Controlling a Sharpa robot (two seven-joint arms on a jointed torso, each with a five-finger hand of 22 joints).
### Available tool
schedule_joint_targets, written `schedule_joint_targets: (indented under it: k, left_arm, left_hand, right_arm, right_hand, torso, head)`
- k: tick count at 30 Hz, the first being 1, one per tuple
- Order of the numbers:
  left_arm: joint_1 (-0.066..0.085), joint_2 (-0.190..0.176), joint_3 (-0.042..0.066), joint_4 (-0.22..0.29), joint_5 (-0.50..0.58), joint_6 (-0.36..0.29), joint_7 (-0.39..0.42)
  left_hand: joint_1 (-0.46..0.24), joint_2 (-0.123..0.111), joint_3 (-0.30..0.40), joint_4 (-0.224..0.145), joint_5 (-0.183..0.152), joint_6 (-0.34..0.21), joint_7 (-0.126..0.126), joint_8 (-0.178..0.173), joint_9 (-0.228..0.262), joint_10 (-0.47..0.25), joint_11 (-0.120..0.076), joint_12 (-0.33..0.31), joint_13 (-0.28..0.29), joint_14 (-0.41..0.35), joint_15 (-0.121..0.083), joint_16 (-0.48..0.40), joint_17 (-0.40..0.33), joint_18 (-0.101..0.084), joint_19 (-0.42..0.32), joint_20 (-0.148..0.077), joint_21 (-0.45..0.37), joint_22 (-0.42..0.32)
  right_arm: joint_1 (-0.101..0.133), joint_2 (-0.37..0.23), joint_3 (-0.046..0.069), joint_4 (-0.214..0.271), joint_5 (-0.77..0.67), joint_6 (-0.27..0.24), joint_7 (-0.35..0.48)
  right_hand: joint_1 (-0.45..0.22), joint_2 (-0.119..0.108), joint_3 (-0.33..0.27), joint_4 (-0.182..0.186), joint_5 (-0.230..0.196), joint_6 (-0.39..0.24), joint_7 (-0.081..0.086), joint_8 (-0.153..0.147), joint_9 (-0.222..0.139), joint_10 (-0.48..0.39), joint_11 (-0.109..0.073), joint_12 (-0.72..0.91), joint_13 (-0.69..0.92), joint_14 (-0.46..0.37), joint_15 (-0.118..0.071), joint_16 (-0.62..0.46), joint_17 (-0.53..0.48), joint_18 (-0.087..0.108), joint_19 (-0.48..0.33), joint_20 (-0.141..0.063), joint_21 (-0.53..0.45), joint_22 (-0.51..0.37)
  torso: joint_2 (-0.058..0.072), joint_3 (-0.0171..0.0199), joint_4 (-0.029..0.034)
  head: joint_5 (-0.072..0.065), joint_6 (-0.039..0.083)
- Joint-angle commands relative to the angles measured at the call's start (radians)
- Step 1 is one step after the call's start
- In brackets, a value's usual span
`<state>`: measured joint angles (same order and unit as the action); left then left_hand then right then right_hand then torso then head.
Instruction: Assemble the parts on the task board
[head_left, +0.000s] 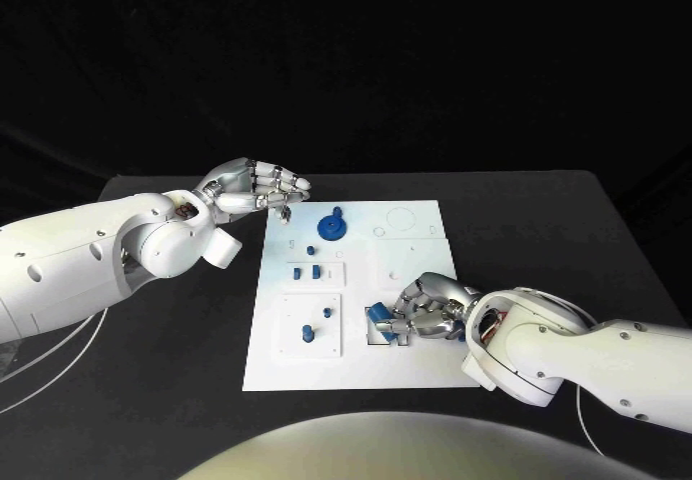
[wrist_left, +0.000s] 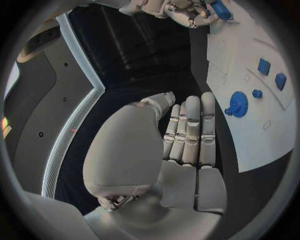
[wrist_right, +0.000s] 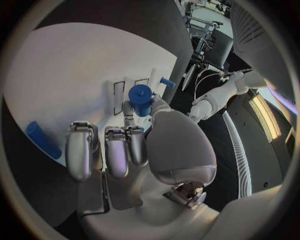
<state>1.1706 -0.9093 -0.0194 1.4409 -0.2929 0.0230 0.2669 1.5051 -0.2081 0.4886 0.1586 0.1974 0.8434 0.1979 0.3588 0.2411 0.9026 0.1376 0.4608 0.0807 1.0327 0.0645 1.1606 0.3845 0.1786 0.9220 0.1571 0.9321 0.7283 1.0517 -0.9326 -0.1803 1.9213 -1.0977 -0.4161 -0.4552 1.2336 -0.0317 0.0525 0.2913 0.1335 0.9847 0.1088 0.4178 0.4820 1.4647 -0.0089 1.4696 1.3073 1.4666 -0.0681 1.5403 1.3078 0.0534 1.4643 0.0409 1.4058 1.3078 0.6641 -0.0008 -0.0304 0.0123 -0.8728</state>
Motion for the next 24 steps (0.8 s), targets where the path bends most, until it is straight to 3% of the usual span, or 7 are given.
schedule_joint_targets:
  k: [1,9,20,24]
  left_arm:
    - [0.000,0.000,0.001,0.003,0.000,0.015,0.004]
    - [0.000,0.000,0.001,0.003,0.000,0.014,0.004]
    - [0.000,0.001,0.001,0.003,0.000,0.013,0.004]
    - [0.000,0.000,0.001,0.003,0.000,0.013,0.004]
  left_hand:
    - [-0.009,-0.002,0.003,0.000,-0.001,-0.006,0.002,0.002,0.001,-0.007,0.001,0.007,0.001,-0.006,-0.003,0.004,0.001,0.005,-0.009,0.000,0.005,0.001]
    - [-0.009,-0.002,0.003,0.000,-0.001,-0.006,0.002,0.002,0.001,-0.007,0.001,0.007,0.001,-0.006,-0.003,0.004,0.001,0.005,-0.009,0.000,0.005,0.001]
    - [-0.012,-0.001,0.006,-0.004,-0.001,-0.007,0.002,0.005,0.002,-0.009,0.001,0.009,0.002,-0.007,-0.003,0.005,0.001,0.005,-0.010,0.000,0.006,0.002]
    - [-0.012,-0.001,0.006,-0.004,-0.001,-0.007,0.002,0.005,0.002,-0.009,0.001,0.009,0.002,-0.007,-0.003,0.005,0.001,0.005,-0.010,0.000,0.006,0.002]
  right_arm:
    - [-0.004,0.004,-0.003,-0.003,-0.015,0.026,-0.019]
    - [-0.005,0.008,-0.003,-0.009,-0.017,0.024,-0.025]
    - [-0.005,0.014,-0.003,-0.011,-0.018,0.036,-0.019]
    - [-0.005,0.013,-0.003,-0.010,-0.022,0.038,-0.015]
  right_hand:
    - [-0.008,0.006,-0.008,0.001,-0.001,0.062,-0.052,0.006,0.013,0.058,-0.008,0.003,0.177,0.084,-0.008,0.005,0.154,-0.020,0.046,-0.005,0.002,0.218]
    - [-0.052,0.017,-0.023,0.002,-0.002,0.068,-0.054,0.006,0.015,0.059,-0.009,0.002,0.178,0.084,-0.009,0.005,0.155,-0.020,0.047,-0.006,0.002,0.218]
    - [-0.214,-0.006,-0.168,0.005,-0.001,0.069,-0.055,0.011,0.032,0.057,-0.010,-0.008,0.176,0.084,-0.010,0.004,0.157,-0.019,0.046,-0.007,-0.003,0.218]
    - [-0.237,-0.015,-0.184,0.005,0.001,0.068,-0.055,0.012,0.034,0.057,-0.009,-0.009,0.176,0.085,-0.010,0.005,0.158,-0.020,0.047,-0.007,-0.002,0.218]
  torso:
    - [0.000,0.0000,0.0011]
    - [-0.001,-0.0005,-0.0010]
    - [0.000,0.0002,-0.0005]
    - [0.000,0.0003,-0.0009]
  head:
    - [0.002,0.000]
    - [0.004,0.000]
    - [0.001,0.000]
    - [0.001,0.000]
